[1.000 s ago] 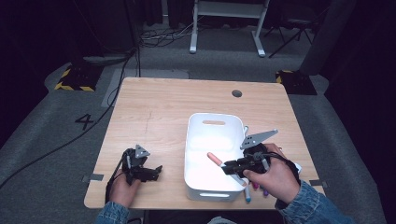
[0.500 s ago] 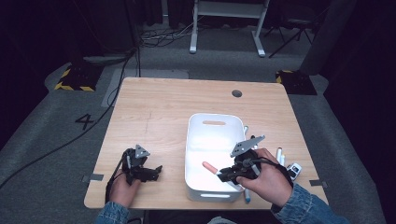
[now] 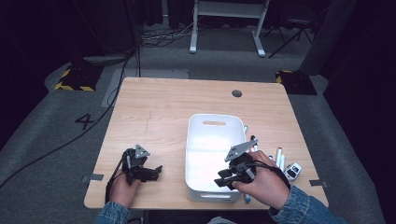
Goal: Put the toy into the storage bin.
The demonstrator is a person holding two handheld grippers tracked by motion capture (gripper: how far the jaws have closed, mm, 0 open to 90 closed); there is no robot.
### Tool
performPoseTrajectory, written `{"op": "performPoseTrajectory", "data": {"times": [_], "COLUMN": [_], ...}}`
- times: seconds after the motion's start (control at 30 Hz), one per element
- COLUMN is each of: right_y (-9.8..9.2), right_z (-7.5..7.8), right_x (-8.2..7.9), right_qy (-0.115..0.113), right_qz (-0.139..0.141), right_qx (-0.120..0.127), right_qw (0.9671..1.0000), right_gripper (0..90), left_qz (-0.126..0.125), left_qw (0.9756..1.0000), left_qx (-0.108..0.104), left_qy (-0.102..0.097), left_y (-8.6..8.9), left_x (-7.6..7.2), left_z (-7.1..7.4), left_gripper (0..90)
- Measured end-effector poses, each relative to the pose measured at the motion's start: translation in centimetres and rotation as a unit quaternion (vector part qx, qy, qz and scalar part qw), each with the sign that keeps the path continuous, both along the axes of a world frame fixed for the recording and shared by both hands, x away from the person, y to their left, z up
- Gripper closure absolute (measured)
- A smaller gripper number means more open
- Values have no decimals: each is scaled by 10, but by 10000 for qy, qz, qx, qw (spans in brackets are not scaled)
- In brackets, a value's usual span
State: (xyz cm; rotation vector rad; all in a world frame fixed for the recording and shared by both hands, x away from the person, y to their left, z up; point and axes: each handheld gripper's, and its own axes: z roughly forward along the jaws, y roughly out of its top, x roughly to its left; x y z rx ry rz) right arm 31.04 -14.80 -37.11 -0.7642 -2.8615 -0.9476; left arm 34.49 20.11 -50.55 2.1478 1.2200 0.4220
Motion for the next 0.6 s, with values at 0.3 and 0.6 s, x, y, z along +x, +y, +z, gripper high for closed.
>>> {"op": "performPoseTrajectory", "data": {"times": [0.3, 0.6], "right_y": [-26, -62], "right_z": [25, 39], "right_x": [8, 22], "right_qy": [-331, -575], "right_qz": [-495, -1023], "right_qx": [480, 677], "right_qw": [9971, 9908], "right_gripper": [645, 651], "left_qz": [-15, -87], "left_qw": [10000, 9999], "left_qx": [16, 35], "left_qy": [1, 34], "left_y": [0, 2], "left_x": [0, -1], "left_z": [0, 1], "left_gripper": [0, 0]}}
